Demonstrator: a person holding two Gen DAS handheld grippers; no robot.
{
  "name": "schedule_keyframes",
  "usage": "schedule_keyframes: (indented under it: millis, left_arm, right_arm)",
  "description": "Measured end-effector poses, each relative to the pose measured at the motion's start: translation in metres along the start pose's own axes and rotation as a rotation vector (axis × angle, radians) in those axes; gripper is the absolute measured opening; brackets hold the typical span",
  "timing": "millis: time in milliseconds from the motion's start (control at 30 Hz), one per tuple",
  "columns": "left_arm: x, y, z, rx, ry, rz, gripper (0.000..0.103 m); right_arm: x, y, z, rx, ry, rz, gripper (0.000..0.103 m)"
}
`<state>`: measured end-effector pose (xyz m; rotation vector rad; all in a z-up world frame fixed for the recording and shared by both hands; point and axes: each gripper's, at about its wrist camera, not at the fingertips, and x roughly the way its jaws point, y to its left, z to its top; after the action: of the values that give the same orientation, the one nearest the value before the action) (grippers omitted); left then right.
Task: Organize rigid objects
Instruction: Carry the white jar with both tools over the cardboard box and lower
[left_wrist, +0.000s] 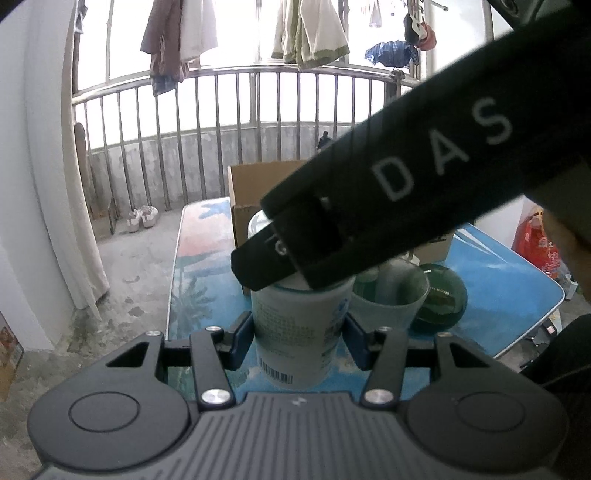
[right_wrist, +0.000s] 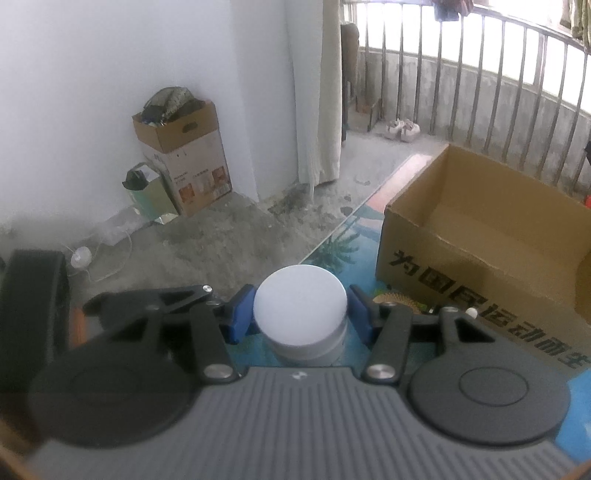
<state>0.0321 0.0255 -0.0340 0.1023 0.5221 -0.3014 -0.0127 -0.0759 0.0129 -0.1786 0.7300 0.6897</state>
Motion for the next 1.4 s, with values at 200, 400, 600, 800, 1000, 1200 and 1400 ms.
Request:
schedule_keyframes:
  millis: [200, 400, 600, 800, 1000, 1200, 1400]
  left_arm:
    - [-0.007, -0.011, 0.004, 0.016, -0.021, 0.028, 0.054]
    - [-0.017, -0.021, 0.010, 0.033, -0.042, 0.073, 0.054]
    - [-0.020, -0.027, 0.019, 0.032, -0.062, 0.093, 0.054]
    - [-0.020, -0.033, 0.029, 0.061, -0.074, 0.083, 0.054]
    - [-0.020, -0.038, 0.041, 0.089, -0.101, 0.060, 0.054]
    - [-0.016, -0.041, 0.055, 0.118, -0.133, 0.029, 0.054]
    - [-0.006, -0.039, 0.064, 0.138, -0.139, -0.011, 0.054]
  right_arm:
    - [-0.018, 0.001, -0.001, -0.015, -0.034, 0.011, 0.053]
    - [-0.038, 0.002, 0.001, -0.028, -0.071, 0.028, 0.053]
    - [-0.056, 0.002, 0.006, -0.055, -0.100, 0.042, 0.053]
    - [-0.077, 0.001, 0.011, -0.070, -0.135, 0.022, 0.053]
    - [-0.098, -0.004, 0.019, -0.087, -0.163, -0.017, 0.053]
    - [-0.122, -0.015, 0.033, -0.081, -0.201, -0.058, 0.053]
    - [-0.133, -0.035, 0.049, -0.048, -0.209, -0.071, 0.053]
